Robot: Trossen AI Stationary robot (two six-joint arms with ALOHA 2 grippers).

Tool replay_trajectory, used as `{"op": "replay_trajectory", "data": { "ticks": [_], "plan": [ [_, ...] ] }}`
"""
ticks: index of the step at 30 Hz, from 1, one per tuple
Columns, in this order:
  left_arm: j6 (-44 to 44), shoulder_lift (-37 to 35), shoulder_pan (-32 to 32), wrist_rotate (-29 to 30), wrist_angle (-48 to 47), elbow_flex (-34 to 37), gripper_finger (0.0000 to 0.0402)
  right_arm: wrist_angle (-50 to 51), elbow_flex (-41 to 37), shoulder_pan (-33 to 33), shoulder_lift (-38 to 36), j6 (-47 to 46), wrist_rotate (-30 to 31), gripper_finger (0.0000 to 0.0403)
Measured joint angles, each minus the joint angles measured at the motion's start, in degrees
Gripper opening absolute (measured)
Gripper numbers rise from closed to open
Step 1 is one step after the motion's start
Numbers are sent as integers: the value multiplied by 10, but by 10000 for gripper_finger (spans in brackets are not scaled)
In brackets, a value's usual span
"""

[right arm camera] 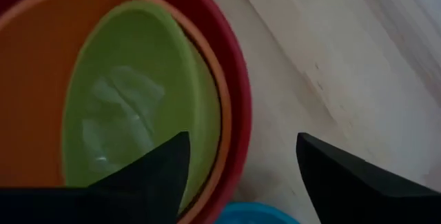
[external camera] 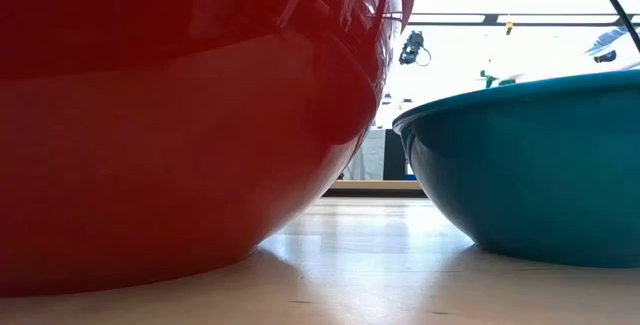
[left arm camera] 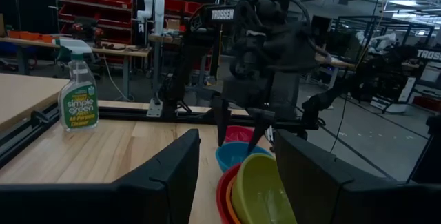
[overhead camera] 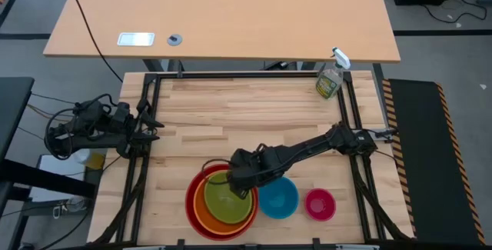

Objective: Nest bowls inside each other
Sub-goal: Stack the green bowl on top of the orange bowl, then stack the blue bowl on top of the green bowl

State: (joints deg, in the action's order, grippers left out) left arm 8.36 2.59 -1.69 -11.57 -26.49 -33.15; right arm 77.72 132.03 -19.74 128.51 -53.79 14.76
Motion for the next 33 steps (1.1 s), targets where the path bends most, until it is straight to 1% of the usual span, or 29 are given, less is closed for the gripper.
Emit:
{"op": "replay_trajectory", "data": {
  "ticks": [3, 6, 9, 12, 17, 20, 25, 33],
  "plan": [
    [0, 0, 0, 0, 0, 0, 192, 15, -4, -5, 9, -8, 19, 250],
    [0, 0, 0, 0, 0, 0, 192, 33, -4, -13, 16, -12, 68, 237],
    [0, 0, 0, 0, 2, 0, 192, 39, -13, -17, 26, -17, 74, 227],
    [-2, 0, 0, 0, 2, 0, 192, 44, -30, -14, 29, -16, 37, 223],
    [-1, 0, 0, 0, -1, 0, 192, 90, -22, -13, 10, -29, 23, 222],
    [-1, 0, 0, 0, -1, 0, 192, 127, -25, -18, 8, -29, -31, 222],
    [0, 0, 0, 0, -2, 0, 192, 121, -47, -25, 10, -16, -85, 222],
    [10, 0, 0, 0, -4, 0, 192, 124, -69, -27, 7, 21, -119, 222]
  ]
}}
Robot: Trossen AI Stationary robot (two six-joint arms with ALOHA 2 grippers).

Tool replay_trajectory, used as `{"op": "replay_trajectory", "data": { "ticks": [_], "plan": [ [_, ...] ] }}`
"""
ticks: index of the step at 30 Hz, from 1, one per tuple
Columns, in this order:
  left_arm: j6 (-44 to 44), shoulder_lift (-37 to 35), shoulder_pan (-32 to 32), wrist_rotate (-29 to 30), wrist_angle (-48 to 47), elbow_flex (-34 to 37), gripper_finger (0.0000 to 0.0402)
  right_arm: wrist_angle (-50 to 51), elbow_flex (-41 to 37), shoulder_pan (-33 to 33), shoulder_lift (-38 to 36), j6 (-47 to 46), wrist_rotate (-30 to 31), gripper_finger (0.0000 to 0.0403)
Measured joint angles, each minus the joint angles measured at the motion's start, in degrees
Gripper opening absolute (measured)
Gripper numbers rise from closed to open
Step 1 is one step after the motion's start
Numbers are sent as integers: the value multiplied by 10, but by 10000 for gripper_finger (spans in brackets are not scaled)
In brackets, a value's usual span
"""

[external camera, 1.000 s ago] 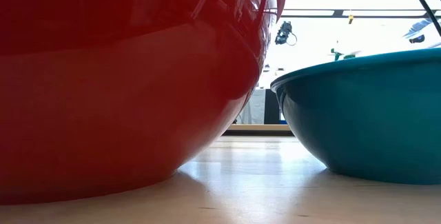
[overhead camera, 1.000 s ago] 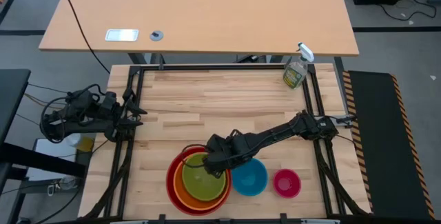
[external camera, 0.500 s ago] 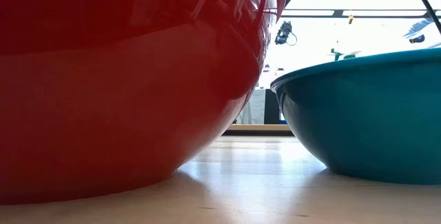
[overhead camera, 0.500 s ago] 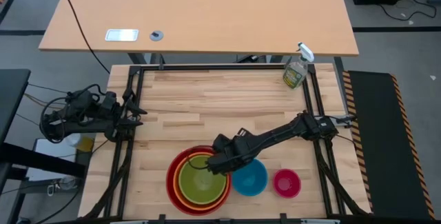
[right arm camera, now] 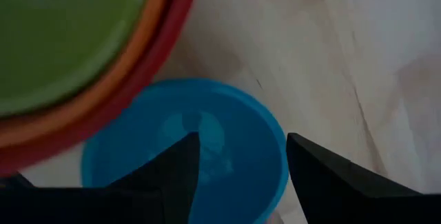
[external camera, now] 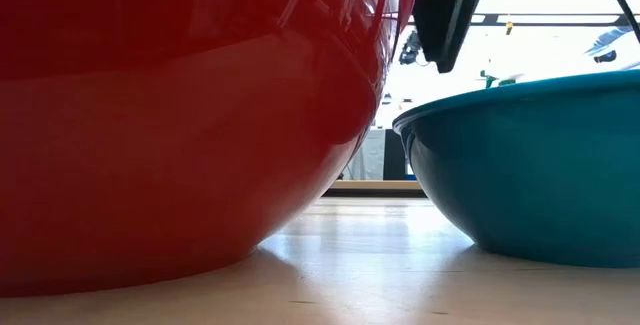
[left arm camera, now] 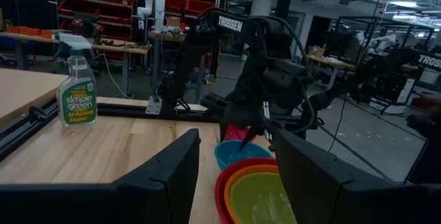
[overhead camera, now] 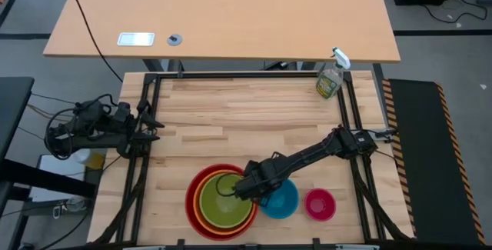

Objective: Nest bowls inside each other
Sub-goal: Stack the blue bowl on top of the green bowl

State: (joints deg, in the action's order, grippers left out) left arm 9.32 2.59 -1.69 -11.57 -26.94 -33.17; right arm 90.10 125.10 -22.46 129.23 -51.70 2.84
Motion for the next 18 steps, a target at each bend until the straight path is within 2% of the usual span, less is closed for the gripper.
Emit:
{"op": "replay_trajectory", "data": {
  "ticks": [5, 13, 18],
  "plan": [
    [3, 0, 0, 0, -5, 0, 192, -1, -36, 3, -28, 15, 11, 217],
    [3, 0, 0, 0, -12, 0, 192, -5, -75, -5, -164, -66, 163, 197],
    [4, 0, 0, 0, -12, 0, 192, -33, -170, -20, -233, -123, 170, 195]
  ]
}}
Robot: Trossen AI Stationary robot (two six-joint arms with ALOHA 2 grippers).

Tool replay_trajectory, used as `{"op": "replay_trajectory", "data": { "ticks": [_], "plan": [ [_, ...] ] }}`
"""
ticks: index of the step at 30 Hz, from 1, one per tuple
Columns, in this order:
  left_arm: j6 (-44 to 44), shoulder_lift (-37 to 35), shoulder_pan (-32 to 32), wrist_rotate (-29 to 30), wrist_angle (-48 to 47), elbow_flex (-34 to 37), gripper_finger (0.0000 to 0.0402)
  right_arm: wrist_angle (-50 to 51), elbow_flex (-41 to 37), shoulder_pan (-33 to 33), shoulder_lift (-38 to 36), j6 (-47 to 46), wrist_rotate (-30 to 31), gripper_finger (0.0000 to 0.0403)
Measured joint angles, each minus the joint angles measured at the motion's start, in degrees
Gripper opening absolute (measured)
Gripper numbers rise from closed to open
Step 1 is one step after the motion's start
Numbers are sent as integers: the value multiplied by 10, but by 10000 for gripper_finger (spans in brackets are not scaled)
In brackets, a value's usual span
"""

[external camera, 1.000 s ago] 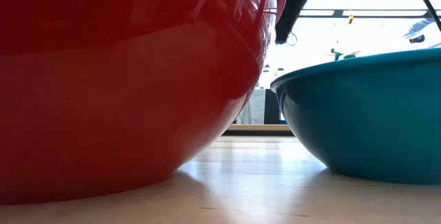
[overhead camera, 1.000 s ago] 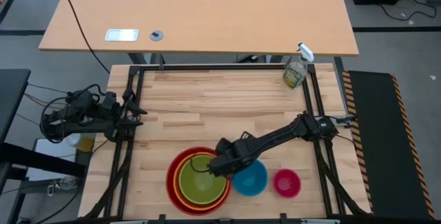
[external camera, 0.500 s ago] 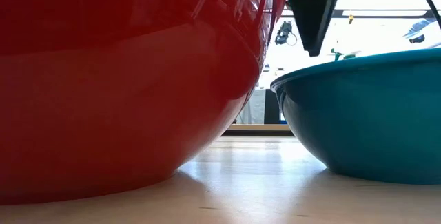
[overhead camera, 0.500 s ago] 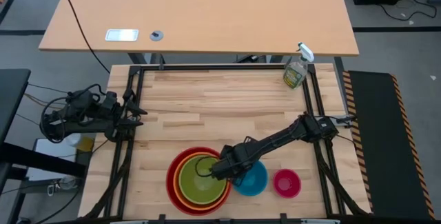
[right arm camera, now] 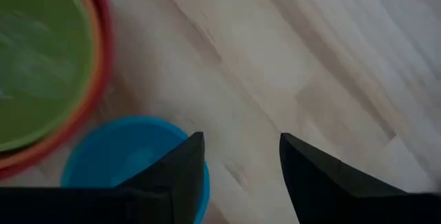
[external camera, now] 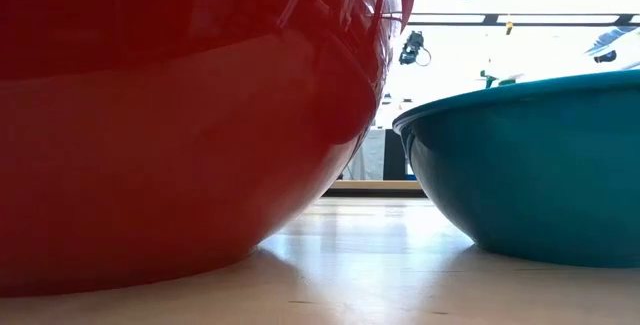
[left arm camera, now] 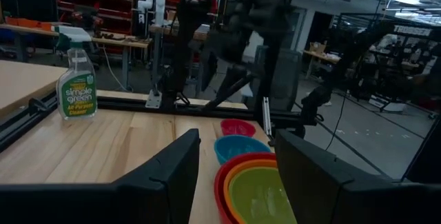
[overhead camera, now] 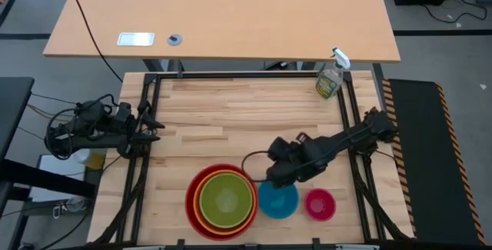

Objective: Nest bowls inside each other
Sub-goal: Stack the blue bowl on top of the green bowl

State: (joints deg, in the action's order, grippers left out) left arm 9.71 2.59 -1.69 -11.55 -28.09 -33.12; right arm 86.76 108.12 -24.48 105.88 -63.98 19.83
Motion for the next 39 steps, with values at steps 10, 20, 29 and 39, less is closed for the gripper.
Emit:
{"op": "replay_trajectory", "data": {
  "ticks": [10, 20, 29, 39],
  "plan": [
    [38, 77, 0, 19, 108, 93, 192, -268, -287, -38, -89, -62, -65, 196],
    [14, 293, 0, 21, 151, 69, 192, -327, -348, -43, -80, -62, -139, 205],
    [14, 334, 1, 21, 222, 67, 192, -310, -348, -33, -75, -55, -139, 251],
    [12, 334, 1, 9, 214, 67, 192, -391, -413, -24, -75, -49, -154, 239]
  ]
}}
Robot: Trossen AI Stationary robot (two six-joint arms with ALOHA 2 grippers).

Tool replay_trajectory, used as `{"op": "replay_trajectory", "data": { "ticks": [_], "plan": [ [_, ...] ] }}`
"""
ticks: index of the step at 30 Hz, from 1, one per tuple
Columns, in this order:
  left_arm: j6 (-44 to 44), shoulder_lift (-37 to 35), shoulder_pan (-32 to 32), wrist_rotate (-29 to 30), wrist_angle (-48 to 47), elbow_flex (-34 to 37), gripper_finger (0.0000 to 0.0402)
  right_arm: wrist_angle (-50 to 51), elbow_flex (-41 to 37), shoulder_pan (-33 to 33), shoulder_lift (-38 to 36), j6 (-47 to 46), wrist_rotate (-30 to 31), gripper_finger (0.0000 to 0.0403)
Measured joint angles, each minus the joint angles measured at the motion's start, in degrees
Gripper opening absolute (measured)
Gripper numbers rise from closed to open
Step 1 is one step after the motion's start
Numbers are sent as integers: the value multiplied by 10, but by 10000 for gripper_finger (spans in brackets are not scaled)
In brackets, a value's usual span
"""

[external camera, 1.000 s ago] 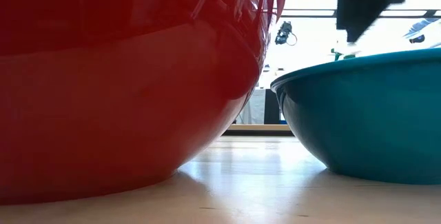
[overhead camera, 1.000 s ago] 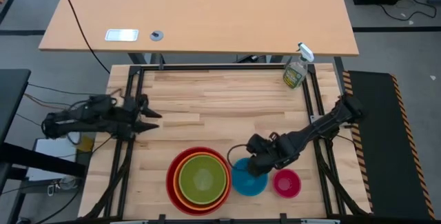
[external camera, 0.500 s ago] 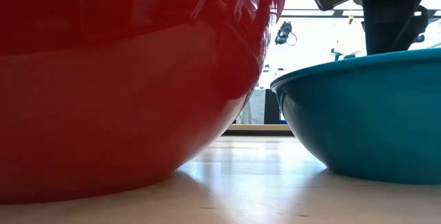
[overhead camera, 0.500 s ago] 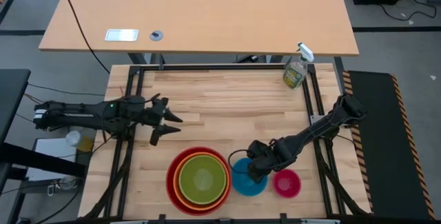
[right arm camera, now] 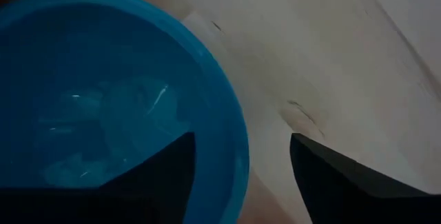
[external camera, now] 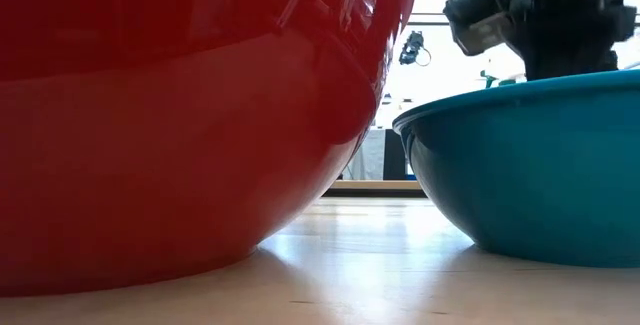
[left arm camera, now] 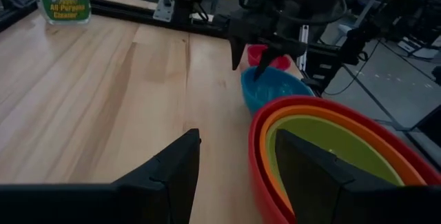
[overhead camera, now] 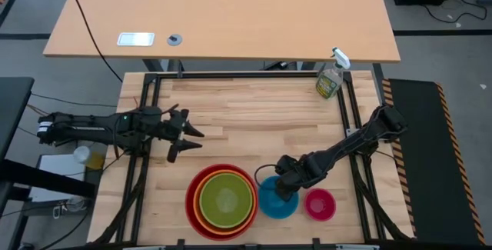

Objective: Nest bowls inside each other
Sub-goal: Stack the blue bowl on top of the green bowl

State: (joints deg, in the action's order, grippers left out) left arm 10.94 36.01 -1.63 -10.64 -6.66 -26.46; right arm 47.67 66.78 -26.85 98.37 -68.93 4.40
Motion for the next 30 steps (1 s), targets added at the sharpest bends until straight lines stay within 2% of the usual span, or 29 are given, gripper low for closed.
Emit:
{"op": "replay_trajectory", "data": {
  "ticks": [6, 10, 15, 18, 25, 30],
  "plan": [
    [-1, 0, 0, -1, -17, 0, 192, -28, -25, 0, 0, -4, 0, 191],
    [-6, 0, 0, -1, -18, 0, 192, -36, -26, 2, 0, -4, 3, 139],
    [-52, -32, 0, -69, -2, 0, 192, -36, -26, 5, 0, -5, 3, 62],
    [-52, -71, 0, -81, -1, 0, 192, -24, -24, 10, -2, -18, 2, 25],
    [-47, -165, 0, -81, -35, 0, 192, 28, -8, 37, -1, -31, 4, 39],
    [-43, -207, 0, -81, -51, 0, 192, 146, 56, 54, 0, -4, 6, 37]
  ]
}}
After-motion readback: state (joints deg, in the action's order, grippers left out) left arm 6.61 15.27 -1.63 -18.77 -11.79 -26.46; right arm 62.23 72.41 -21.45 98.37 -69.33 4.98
